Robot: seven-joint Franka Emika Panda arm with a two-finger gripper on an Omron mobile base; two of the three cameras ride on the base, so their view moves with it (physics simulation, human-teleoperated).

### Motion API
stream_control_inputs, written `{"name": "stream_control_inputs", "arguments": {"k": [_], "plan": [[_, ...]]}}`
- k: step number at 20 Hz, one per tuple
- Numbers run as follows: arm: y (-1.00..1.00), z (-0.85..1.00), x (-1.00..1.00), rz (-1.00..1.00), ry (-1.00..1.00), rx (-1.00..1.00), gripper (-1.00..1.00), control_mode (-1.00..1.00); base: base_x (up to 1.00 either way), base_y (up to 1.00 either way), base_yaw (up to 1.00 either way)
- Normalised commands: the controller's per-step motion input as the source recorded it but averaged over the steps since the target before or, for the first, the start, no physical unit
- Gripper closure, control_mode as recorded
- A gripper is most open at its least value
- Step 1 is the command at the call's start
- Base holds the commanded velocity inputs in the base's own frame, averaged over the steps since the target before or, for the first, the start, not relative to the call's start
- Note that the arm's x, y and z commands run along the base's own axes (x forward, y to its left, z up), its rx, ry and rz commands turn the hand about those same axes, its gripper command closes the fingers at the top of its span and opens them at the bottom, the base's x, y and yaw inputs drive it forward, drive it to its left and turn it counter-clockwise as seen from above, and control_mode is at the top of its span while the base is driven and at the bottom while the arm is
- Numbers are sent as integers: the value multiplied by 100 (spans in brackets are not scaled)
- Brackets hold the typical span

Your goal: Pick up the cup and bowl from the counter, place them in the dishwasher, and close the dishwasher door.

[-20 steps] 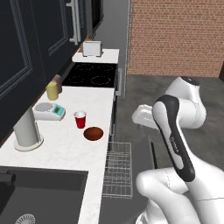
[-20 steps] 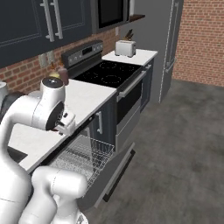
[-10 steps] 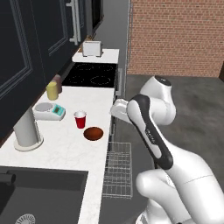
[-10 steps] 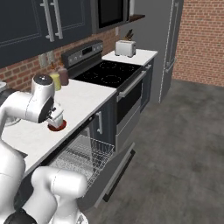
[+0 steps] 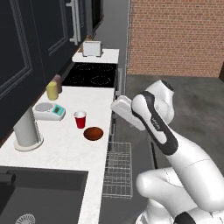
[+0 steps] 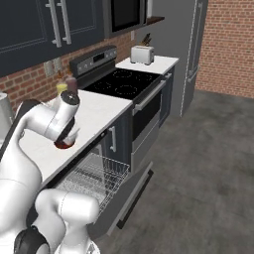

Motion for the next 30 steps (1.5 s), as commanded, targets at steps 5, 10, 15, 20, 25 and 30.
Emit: {"name": "stream_control_inputs", "arguments": {"k": [5, 10, 15, 20, 25, 30], "plan": [[7, -10, 73, 0, 0, 5, -100, -100, 0, 0, 0], [23, 0, 74, 0, 10, 0, -100, -100, 0, 0, 0], [24, 0, 58, 0, 10, 0, -100, -100, 0, 0, 0], [27, -11, 43, 0, 8, -1, -100, -100, 0, 0, 0], [27, -22, 43, 0, 4, -1, -100, -100, 0, 0, 0], [17, -24, 46, 0, 1, 0, -100, -100, 0, 0, 0]]}}
